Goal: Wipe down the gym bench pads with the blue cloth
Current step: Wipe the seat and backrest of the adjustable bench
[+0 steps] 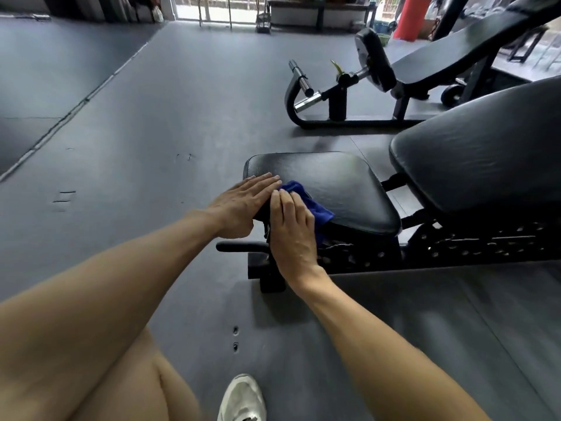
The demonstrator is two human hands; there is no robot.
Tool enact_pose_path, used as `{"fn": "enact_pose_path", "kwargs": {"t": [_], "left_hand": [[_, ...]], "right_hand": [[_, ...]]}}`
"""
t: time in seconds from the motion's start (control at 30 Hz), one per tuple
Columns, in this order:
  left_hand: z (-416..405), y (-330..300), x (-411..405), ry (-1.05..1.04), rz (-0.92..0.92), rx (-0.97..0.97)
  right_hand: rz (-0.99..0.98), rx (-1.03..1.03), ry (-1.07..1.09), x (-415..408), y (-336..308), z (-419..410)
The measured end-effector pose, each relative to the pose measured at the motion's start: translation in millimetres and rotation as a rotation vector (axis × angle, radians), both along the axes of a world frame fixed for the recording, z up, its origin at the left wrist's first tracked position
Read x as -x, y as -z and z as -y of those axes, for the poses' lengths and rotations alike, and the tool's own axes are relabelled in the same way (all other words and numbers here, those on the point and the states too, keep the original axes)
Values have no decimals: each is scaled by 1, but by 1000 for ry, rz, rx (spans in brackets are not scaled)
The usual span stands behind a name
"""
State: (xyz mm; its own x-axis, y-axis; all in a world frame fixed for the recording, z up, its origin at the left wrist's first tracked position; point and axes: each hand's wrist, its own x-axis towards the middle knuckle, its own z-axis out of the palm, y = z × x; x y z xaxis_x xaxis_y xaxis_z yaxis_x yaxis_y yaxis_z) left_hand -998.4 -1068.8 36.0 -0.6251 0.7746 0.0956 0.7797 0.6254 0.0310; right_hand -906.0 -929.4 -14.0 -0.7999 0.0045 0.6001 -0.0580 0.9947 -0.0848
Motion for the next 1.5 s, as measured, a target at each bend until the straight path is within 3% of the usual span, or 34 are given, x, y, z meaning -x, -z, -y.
{"fn": "enact_pose_path", "kwargs": {"t": [0.13,0.27,0.4,0.73,0.83,0.93,1.07,1.2,1.5], "left_hand": [[1,6,-1,-25,-47,12],[-6,9,-11,-176,-45,13],[-5,3,-13,-188,1,18],[18,8,-12,-157,3,-53],[19,16,-30,-205,-46,-220],[-2,23,-61,-313,-108,-584],[-42,27,-106,-540,170,-977],[-65,42,-117,-537,347,-1115],[-140,38,-154,-808,347,-1109]], "right_hand": [[-2,-229,49,-31,16,-74],[-16,-257,177,-62,26,-135],[-30,-208,240,-45,31,-111],[-3,-190,-91,14,-7,-6],[2,-105,-193,7,-8,-23],[23,35,-250,0,-11,-34],[41,95,-310,1,-20,-39],[130,13,-423,1,-26,-58],[590,-137,-643,-1,-66,-117]]}}
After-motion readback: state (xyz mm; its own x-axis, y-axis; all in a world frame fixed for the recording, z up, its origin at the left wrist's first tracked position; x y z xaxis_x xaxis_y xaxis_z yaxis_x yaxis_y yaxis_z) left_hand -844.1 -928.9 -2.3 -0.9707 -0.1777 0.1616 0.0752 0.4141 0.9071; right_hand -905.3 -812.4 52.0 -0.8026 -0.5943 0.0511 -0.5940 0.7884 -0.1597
